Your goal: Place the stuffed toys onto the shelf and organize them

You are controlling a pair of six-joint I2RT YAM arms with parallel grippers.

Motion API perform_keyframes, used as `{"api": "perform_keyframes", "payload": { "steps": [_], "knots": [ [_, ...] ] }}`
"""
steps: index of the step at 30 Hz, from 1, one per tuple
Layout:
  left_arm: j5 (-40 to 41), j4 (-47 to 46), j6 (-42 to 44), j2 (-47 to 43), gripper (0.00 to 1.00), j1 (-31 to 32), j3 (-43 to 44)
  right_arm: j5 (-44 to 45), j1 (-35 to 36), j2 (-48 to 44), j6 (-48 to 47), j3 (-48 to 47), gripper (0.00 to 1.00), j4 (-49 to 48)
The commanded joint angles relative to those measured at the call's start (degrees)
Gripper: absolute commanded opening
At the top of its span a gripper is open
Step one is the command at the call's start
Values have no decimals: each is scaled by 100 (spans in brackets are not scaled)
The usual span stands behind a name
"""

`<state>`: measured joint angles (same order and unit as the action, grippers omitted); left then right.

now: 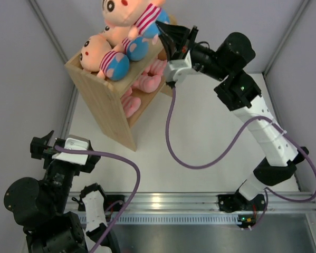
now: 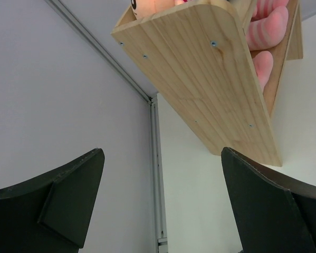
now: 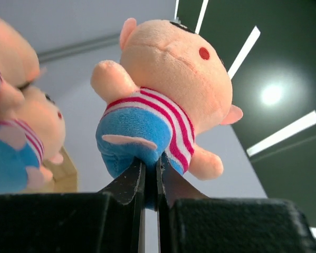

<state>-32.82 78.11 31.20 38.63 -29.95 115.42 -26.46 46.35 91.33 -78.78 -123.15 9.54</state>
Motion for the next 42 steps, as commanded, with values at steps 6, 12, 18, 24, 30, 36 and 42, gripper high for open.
{"api": "perform_keyframes", "payload": {
  "steps": [6,12,18,24,30,36,42],
  "knots": [
    [56,530,0,-31,98,-10,-458,-596,-1347,1000,1302,-550,2,-1322],
    [47,539,17,-75,98,-10,-730,-325,-1804,1861,1813,-1315,1,-1779],
    [-13,337,-131,-14,98,-10,-994,-720,-1998,2266,2086,-1493,6,-1912],
    [-23,258,-176,-22,98,-19,-1179,-668,-1989,2424,1832,-1159,9,-1728],
    [30,258,-106,-66,98,-19,-1293,-817,-1972,2530,2042,-1044,20,-1789],
    [21,249,-70,-128,98,-19,-1407,-826,-1901,2557,2113,-904,28,-1895],
    [74,249,-26,-154,98,-19,-1452,-878,-1814,2583,1981,-815,32,-1904]
  ]
}}
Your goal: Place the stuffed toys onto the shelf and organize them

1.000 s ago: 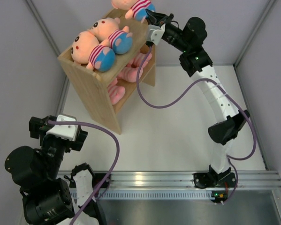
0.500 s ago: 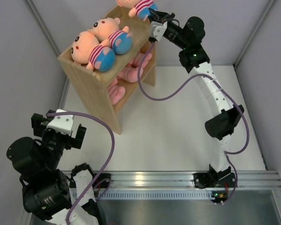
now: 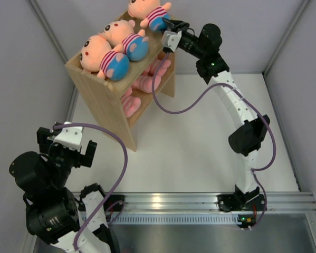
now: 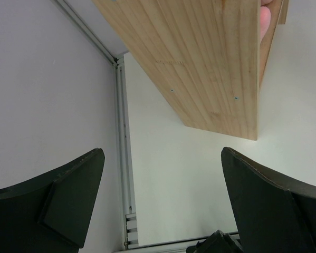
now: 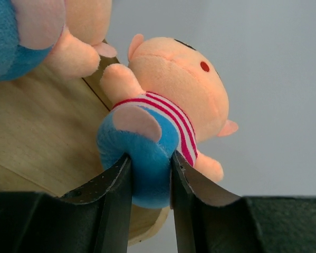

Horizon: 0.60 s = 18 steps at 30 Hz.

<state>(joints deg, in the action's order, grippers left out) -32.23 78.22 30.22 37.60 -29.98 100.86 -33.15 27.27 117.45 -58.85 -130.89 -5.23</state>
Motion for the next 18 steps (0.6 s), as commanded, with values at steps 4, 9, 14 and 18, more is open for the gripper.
{"api": "perform_keyframes", "payload": {
  "steps": [4,9,14,18],
  "knots": [
    [50,247,107,-52,98,1,4,-455,130,-46,-74,-103,31,-285],
    [24,238,125,-78,98,-8,-5,-675,147,-82,-74,-69,31,-83],
    [50,238,134,-87,98,1,-14,-650,156,-91,-92,-16,38,-91],
    [32,238,142,-113,98,1,-31,-439,156,-126,-48,55,64,-329]
  ]
}}
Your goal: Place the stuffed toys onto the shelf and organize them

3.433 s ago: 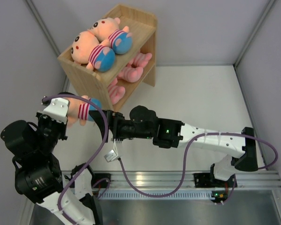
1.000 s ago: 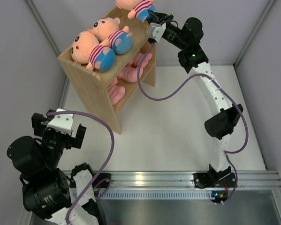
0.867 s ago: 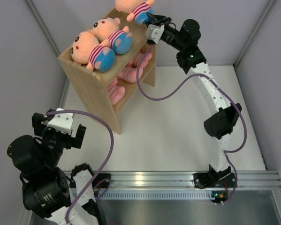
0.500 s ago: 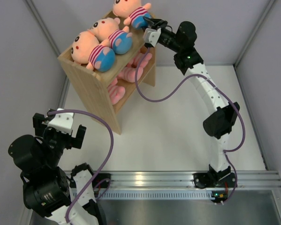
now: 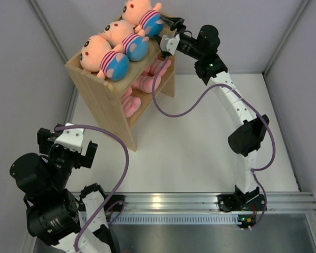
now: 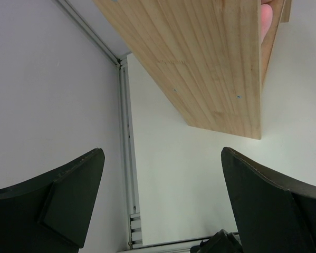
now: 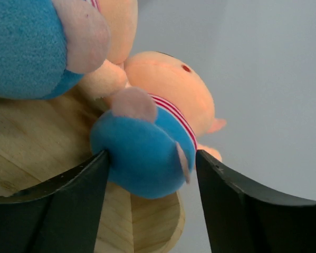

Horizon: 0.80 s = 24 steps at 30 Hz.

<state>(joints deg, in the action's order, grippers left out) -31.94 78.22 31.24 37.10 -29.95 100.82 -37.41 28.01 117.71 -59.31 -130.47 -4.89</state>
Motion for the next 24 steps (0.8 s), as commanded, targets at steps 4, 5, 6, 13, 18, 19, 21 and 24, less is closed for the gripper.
{"api": "perform_keyframes", "payload": {
  "steps": [4,5,6,13,18,19,21,24],
  "knots": [
    [-5,247,57,-80,98,7,-88,102,64,-274,33,57,80,-452],
    [4,238,66,-80,98,7,-123,102,64,-301,86,109,82,-548],
    [-5,247,57,-89,98,7,-141,102,56,-336,104,162,83,-610],
    [48,247,92,-151,98,51,-246,365,3,-827,253,549,91,-768],
    [267,229,145,-300,99,69,-659,655,-260,-1539,533,1804,99,-1172],
    [337,186,136,-317,98,60,-738,699,-400,-1819,621,2024,100,-1303],
    [531,150,84,-361,99,60,-958,770,-550,-2119,1174,2595,99,-1532],
    [759,150,-4,-405,99,60,-1195,884,-884,-2664,2033,3386,99,-2120]
  ]
}}
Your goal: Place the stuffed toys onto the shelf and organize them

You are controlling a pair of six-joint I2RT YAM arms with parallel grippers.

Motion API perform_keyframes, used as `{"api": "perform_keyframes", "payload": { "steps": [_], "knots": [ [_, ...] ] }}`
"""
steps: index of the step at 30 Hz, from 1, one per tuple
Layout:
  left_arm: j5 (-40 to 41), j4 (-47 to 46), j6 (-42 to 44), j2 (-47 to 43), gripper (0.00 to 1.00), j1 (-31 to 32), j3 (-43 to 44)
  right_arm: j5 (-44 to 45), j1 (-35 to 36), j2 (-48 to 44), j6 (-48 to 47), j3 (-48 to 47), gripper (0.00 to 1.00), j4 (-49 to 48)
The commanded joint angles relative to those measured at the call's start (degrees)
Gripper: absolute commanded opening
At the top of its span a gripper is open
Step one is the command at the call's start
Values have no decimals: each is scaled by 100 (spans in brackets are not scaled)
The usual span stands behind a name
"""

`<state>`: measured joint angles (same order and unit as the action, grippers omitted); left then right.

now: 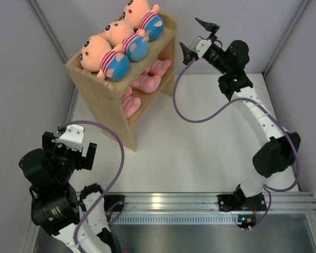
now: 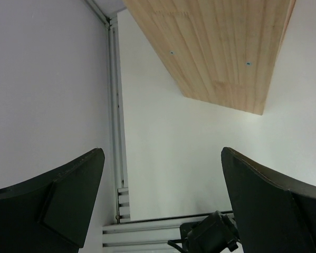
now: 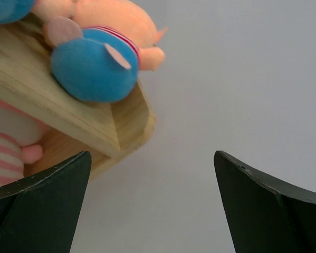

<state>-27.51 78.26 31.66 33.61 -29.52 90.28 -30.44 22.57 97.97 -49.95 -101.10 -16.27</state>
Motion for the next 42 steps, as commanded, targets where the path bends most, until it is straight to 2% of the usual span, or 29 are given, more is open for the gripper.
{"api": "perform_keyframes", "payload": {
  "steps": [1,3,8,10,13,14,17,22,28,33,37,42],
  "knots": [
    [377,120,-81,-73,98,16,-308,431,-454,-953,1337,651,99,-1157],
    [596,23,-186,-170,98,16,-510,818,-560,-1235,1996,1275,99,-1518],
    [1229,-267,-336,-486,98,7,-1510,2751,-762,-2027,2937,3433,99,-2993],
    [1563,-355,-310,-653,98,7,-1793,3574,-780,-2176,3578,3946,99,-3329],
    [1809,-382,-231,-811,98,16,-2207,4455,-771,-2291,4641,4791,99,-3261],
    [1871,-382,-230,-846,98,16,-2242,4580,-780,-2318,5148,5123,99,-3172],
    [2047,-373,-292,-952,98,16,-2436,4819,-780,-2362,5801,5564,99,-2663],
    [2241,-382,-380,-1277,99,7,-2971,5020,-771,-2581,6304,6172,99,-2390],
    [2627,-662,-809,-1602,99,8,-3586,5635,-763,-2591,6840,6129,99,-1090],
    [2541,-944,-1074,-1787,98,-1,-3851,5944,-754,-2590,6973,6497,99,-1578],
    [2407,-988,-1048,-1884,98,-124,-3992,6023,-754,-2625,7534,6753,99,-2011],
    [2417,-1006,-1004,-1963,99,-195,-4062,6461,-535,-2476,7615,6551,100,-1906]
  ]
}}
